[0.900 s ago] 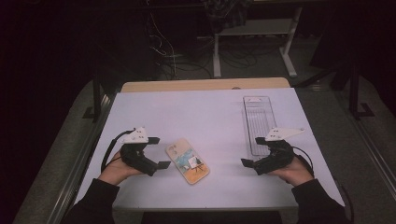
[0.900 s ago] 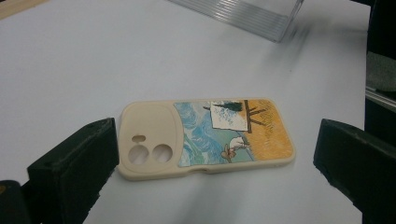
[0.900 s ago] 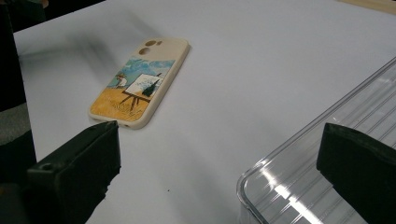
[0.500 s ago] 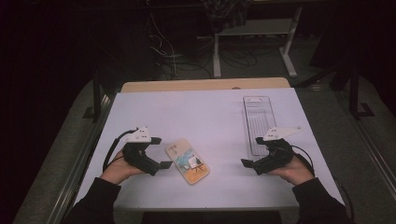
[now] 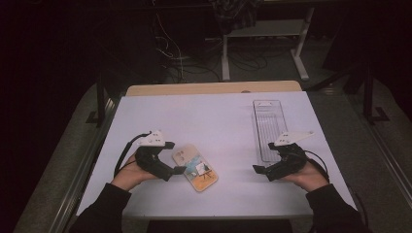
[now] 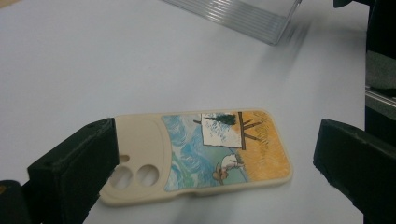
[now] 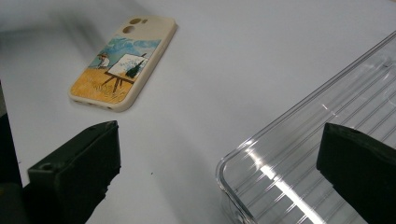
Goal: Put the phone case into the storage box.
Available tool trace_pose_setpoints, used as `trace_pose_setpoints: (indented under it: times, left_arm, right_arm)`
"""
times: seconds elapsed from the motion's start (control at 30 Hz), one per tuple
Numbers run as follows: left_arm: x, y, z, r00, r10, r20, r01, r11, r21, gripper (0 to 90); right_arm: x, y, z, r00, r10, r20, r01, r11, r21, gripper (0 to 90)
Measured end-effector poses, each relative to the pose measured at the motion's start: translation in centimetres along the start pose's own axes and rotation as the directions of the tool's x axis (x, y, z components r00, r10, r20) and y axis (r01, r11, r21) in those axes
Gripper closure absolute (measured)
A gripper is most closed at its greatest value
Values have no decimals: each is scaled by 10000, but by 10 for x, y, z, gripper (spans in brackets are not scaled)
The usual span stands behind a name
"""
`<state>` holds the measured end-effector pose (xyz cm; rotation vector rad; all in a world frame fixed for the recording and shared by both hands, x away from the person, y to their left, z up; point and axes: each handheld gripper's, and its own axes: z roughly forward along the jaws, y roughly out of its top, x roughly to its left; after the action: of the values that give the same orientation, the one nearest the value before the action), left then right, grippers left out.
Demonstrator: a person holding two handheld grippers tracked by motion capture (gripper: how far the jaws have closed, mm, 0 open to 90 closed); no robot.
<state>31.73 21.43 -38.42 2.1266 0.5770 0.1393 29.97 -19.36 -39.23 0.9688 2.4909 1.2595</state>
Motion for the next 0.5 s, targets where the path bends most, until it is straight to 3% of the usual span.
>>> trace_pose_setpoints:
  times: [0.5]
  left_arm:
    - [-4, 19, 31, 9993, 223, 296, -227, 9997, 130, 0]
  right_arm:
    - [-1, -2, 5, 9997, 163, -208, -163, 9999, 26, 0]
